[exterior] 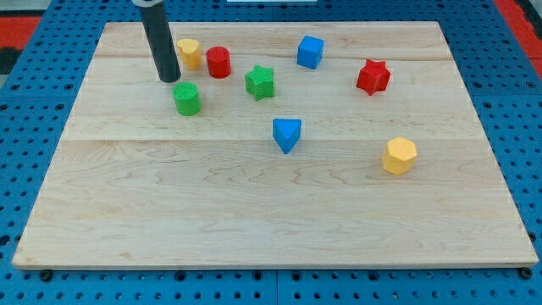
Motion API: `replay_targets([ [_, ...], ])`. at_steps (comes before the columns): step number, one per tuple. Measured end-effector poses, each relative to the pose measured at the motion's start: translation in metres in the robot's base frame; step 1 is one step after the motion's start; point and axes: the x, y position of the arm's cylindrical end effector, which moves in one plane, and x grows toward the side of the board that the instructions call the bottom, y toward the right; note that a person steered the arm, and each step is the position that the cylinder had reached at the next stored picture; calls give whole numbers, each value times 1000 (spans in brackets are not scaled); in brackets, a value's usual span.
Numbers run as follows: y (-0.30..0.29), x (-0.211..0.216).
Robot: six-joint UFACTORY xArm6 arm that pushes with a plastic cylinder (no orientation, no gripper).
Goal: Move the red circle left to the blue cube
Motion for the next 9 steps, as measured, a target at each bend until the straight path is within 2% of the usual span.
replay_targets([
  [1, 39, -12],
  [3, 66, -38],
  [4, 35, -58],
  [5, 15, -61],
  [7, 27, -61],
  [9, 84, -64],
])
